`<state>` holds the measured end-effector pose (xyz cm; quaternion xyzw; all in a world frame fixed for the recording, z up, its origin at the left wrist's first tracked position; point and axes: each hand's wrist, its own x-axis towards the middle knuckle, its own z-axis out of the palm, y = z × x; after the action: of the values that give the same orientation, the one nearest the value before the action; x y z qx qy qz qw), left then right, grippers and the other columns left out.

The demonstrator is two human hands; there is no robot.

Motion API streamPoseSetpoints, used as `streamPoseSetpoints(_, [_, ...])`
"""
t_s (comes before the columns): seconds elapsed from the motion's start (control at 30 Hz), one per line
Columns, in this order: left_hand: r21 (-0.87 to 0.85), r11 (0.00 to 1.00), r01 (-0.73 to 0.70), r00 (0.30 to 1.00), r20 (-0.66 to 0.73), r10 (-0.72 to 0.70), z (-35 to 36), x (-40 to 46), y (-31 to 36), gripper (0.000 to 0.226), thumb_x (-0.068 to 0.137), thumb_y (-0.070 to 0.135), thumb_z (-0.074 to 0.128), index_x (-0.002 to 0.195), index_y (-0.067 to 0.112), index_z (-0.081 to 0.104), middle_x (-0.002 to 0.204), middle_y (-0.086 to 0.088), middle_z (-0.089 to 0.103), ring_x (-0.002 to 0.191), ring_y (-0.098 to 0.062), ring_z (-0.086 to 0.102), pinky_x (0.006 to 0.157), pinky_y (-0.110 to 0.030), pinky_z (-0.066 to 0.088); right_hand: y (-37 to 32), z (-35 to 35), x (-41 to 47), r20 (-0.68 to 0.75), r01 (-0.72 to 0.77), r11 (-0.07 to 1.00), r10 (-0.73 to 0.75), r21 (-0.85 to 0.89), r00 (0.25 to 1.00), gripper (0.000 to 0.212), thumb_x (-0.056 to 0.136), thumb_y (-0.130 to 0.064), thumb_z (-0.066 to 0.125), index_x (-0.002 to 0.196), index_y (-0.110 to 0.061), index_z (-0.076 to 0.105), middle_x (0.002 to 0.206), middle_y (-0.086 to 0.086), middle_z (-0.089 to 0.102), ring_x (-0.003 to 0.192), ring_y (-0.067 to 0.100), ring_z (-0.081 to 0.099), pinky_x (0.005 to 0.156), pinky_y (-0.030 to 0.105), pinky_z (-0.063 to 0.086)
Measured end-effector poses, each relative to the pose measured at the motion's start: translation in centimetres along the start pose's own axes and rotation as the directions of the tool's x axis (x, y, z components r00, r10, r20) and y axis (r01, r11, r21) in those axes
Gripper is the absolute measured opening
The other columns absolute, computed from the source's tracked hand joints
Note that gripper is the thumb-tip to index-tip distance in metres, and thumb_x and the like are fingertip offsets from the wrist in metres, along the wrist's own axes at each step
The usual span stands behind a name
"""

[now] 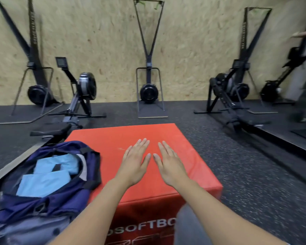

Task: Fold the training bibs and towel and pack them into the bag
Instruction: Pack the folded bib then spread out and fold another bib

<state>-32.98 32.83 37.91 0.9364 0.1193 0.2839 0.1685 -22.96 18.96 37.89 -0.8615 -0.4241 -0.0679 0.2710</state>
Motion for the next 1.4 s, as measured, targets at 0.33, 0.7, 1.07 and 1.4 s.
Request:
streamPoseSetpoints(0.33, [-0.127,0.958,-0.259,0.956,0.111,0.273,9.5,3.1,17.1,0.077,0.090,0.062,0.012,0.157,0.027,0.028,0.164,0.012,0.022,0.152,-0.003,0.009,0.121,-0.029,0.002,14.3,-10.8,-8.7,-0.151,-0.179,0.980,0.164,-0.089,0.975,0.061,0.106,-0.048,0.029,0.158,-0.016,0.024,0.166,0.005,0.018,0.152,0.021,0.018,0.123,0.040,0.017])
streamPoseSetpoints(0.7, [-0.244,0.903,-0.353,0.859,0.299,0.416,24.8,2.4,27.3,0.064,0.098,0.053,0.024,0.156,0.026,0.031,0.163,0.009,0.027,0.152,-0.006,0.013,0.122,-0.036,0.011,29.1,-12.1,-18.7,-0.157,-0.457,0.887,0.444,-0.059,0.882,0.083,0.095,-0.069,0.009,0.157,-0.016,0.026,0.165,0.006,0.022,0.151,0.021,0.021,0.122,0.043,0.021])
streamPoseSetpoints(1.07, [-0.298,0.914,-0.273,0.691,0.600,0.402,39.4,-5.0,28.8,0.055,0.107,0.039,0.035,0.158,0.025,0.023,0.165,0.010,0.019,0.153,-0.007,0.007,0.123,-0.033,0.000,41.8,-3.2,-32.4,0.025,-0.739,0.672,0.740,-0.035,0.672,0.090,0.091,-0.073,0.003,0.156,-0.016,0.027,0.164,0.008,0.023,0.150,0.025,0.023,0.121,0.042,0.023])
streamPoseSetpoints(1.4, [-0.172,0.982,-0.081,0.567,0.802,0.187,49.2,-9.6,25.0,0.053,0.106,0.038,0.035,0.156,0.021,0.028,0.163,0.001,0.028,0.152,-0.015,0.018,0.123,-0.042,0.014,48.0,8.7,-37.9,0.368,-0.799,0.588,0.776,-0.127,0.512,0.052,0.107,-0.042,0.038,0.156,-0.025,0.033,0.167,0.006,0.009,0.152,0.024,0.018,0.119,0.033,0.024])
